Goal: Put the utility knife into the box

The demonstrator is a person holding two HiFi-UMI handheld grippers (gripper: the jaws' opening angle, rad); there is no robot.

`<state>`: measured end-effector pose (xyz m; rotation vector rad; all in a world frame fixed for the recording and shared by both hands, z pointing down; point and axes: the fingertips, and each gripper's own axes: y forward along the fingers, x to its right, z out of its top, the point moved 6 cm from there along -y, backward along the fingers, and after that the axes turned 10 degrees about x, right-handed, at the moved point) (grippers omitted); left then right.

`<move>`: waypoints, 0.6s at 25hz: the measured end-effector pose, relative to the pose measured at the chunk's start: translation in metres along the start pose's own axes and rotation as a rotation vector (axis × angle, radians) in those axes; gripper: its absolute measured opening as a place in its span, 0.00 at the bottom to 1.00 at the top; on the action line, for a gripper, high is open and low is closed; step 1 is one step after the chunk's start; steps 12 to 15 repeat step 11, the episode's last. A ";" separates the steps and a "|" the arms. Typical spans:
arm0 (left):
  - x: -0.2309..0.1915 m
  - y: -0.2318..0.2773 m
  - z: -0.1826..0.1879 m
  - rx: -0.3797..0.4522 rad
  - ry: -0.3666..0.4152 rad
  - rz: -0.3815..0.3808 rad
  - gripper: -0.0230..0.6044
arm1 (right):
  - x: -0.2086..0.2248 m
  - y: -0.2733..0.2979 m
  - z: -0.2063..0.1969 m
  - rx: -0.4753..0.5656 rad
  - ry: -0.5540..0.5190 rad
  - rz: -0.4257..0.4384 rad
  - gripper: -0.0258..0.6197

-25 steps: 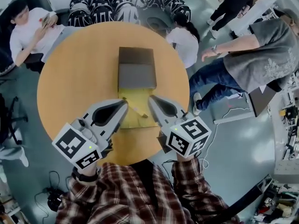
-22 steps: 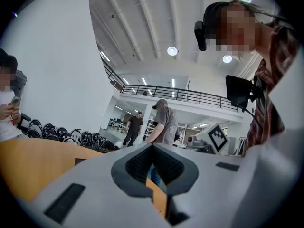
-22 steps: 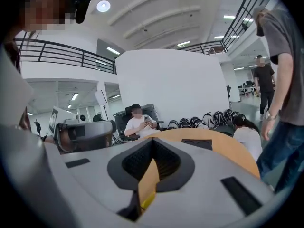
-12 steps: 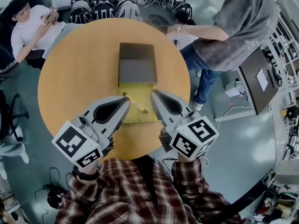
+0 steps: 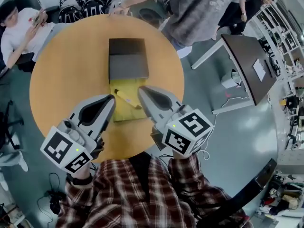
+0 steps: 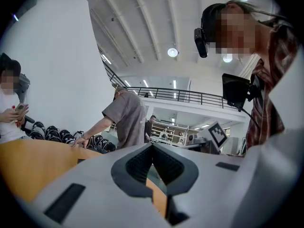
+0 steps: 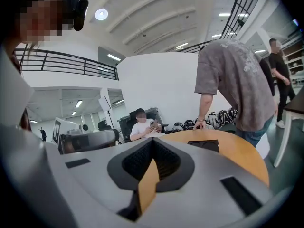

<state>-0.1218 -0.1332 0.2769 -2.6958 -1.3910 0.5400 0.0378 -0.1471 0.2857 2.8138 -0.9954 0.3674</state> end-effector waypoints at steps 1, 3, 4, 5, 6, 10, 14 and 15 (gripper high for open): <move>0.000 0.001 -0.001 -0.001 -0.001 0.000 0.05 | 0.001 0.000 0.000 -0.001 0.001 0.000 0.06; 0.001 0.003 -0.002 -0.004 -0.005 -0.004 0.05 | 0.003 -0.001 0.001 0.000 0.004 -0.002 0.06; 0.002 0.004 -0.001 -0.005 -0.006 -0.007 0.05 | 0.004 -0.001 0.001 0.002 0.006 -0.005 0.06; 0.002 0.004 -0.001 -0.007 -0.007 -0.008 0.05 | 0.005 -0.001 0.002 0.005 0.007 -0.007 0.06; 0.002 0.004 0.000 -0.008 -0.006 -0.007 0.05 | 0.005 0.000 0.003 0.007 0.008 -0.008 0.06; 0.001 0.000 0.003 -0.008 0.005 0.013 0.05 | 0.004 0.005 0.005 0.012 0.006 0.011 0.06; 0.001 0.000 0.003 -0.007 0.009 0.019 0.05 | 0.004 0.006 0.005 0.013 0.006 0.018 0.06; 0.001 0.000 0.003 -0.007 0.009 0.019 0.05 | 0.004 0.006 0.005 0.013 0.006 0.018 0.06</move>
